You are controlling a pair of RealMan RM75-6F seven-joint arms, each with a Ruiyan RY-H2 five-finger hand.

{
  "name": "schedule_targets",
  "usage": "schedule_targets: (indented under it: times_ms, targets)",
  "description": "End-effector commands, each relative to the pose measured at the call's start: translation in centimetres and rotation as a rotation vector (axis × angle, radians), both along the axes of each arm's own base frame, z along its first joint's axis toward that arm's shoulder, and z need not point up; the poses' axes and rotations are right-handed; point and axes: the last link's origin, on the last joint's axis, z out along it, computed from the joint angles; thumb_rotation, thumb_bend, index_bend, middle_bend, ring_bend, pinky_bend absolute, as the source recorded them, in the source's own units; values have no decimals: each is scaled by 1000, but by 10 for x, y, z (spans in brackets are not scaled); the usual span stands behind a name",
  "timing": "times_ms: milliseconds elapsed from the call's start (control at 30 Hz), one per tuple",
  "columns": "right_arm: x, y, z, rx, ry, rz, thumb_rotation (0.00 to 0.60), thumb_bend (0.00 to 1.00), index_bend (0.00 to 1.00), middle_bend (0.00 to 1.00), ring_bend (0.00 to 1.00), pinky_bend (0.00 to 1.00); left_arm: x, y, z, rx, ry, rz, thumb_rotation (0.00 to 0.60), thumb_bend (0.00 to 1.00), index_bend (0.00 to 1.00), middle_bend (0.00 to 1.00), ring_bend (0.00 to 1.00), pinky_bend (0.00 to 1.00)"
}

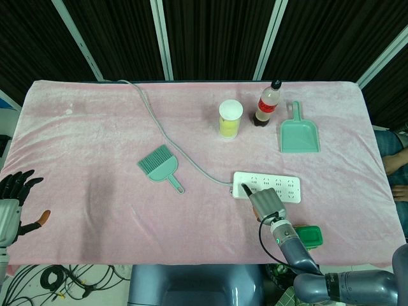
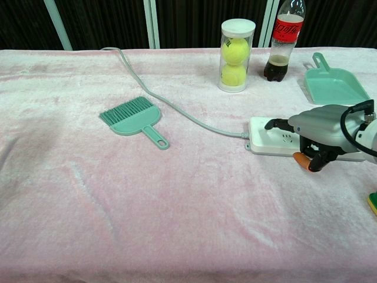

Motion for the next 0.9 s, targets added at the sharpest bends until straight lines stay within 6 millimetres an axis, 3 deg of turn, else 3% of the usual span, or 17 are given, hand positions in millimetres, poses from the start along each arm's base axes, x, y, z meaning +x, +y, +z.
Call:
schedule_targets:
  times_ms: [33, 900]
  targets:
    - [0, 0, 0, 0, 1, 1, 600, 566, 25, 920, 1000, 1000, 0, 0, 0, 0, 0, 0, 600, 260, 189, 79, 23, 0]
    - [-1, -1, 1, 1, 18, -7, 600, 566, 25, 920, 1000, 1000, 0, 0, 0, -1, 6, -1, 600, 260, 189, 79, 23, 0]
